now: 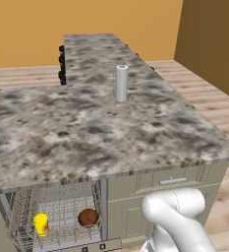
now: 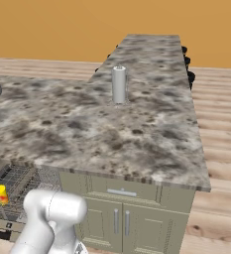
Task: Pick up the cup and bowl from the counter, place them in the dishwasher, and close the dishwasher door.
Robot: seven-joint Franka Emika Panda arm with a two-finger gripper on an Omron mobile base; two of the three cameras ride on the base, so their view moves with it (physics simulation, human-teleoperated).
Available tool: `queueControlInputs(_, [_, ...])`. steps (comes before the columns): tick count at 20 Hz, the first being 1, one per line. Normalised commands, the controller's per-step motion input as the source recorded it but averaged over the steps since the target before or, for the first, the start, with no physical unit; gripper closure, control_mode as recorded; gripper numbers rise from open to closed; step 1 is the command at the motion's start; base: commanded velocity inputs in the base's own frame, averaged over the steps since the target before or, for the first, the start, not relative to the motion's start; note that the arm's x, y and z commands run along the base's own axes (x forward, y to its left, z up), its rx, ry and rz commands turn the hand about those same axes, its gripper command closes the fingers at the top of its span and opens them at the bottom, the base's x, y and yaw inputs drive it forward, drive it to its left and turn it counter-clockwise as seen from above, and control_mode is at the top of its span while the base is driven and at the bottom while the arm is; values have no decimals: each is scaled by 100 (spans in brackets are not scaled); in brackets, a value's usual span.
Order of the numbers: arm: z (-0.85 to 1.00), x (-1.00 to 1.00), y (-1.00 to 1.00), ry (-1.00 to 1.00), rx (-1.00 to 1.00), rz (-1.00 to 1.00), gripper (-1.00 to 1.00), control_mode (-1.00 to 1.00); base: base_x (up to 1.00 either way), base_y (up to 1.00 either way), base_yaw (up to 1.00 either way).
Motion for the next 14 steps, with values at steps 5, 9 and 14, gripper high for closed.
queueControlInputs(5, [-59, -13, 0, -19, -11, 0, -100, -100, 0, 0, 0])
queueControlInputs(9, [-68, 2, 0, -12, -9, 0, -100, -100, 0, 0, 0])
queueControlInputs(14, [-83, 23, 0, -7, -1, 0, -100, -100, 0, 0, 0])
